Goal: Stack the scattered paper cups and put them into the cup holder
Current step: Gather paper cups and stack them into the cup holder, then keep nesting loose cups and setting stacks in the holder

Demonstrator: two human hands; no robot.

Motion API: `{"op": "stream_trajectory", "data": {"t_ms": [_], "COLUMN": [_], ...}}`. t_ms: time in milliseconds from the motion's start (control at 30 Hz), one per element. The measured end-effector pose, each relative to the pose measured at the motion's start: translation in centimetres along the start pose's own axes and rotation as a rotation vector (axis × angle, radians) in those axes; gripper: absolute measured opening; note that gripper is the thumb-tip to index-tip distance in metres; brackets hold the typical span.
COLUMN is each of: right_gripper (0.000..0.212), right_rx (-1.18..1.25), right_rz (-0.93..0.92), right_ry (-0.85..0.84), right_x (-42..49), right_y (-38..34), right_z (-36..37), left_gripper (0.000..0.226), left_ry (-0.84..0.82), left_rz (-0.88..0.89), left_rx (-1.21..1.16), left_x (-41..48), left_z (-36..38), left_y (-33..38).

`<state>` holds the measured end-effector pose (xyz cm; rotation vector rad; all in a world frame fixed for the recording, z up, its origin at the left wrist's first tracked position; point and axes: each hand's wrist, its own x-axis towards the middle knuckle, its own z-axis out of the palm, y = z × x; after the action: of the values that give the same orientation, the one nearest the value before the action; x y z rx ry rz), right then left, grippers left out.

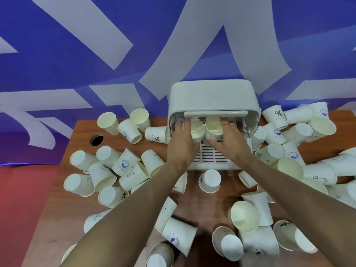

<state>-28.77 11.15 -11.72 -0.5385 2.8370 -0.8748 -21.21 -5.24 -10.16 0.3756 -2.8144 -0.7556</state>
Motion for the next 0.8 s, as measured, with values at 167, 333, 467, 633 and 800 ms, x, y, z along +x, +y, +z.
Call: {"op": "stream_trajectory", "data": {"t_ms": [167,333,467,633,800], "right_gripper": [0.057,0.045,0.043,0.041,0.040], "right_rx": [-0.091,-0.125,-0.135,-0.149,-0.228], "right_rz": [-0.014,-0.009,0.020,0.026,-0.023], "right_ry": [0.038,0.096,0.006,-0.055,0.006], "right_x": [1.7,2.6,3.7,4.5,4.2], "right_y": [0.2,-0.4,-0.4,-0.7,-1.2], "right_z": [0.5,0.9,1.0,0.7,0.8], "left_gripper": [0.076,0.055,0.044,0.040,0.030], "left_ry": [-0.041,-0.058,-0.056,-0.058,-0.092], "left_rz": [0.026,-0.045,-0.087,-0.126,-0.133], "left_rx": [0.095,0.070,0.054,0.102,0.088], "left_x": [2.1,3.2,3.8,4.5,5.0], "left_z": [0.0,0.5,1.2,1.7,1.7], "left_y": [-0.2,-0.5,-0.5,-0.3,-0.1]}}
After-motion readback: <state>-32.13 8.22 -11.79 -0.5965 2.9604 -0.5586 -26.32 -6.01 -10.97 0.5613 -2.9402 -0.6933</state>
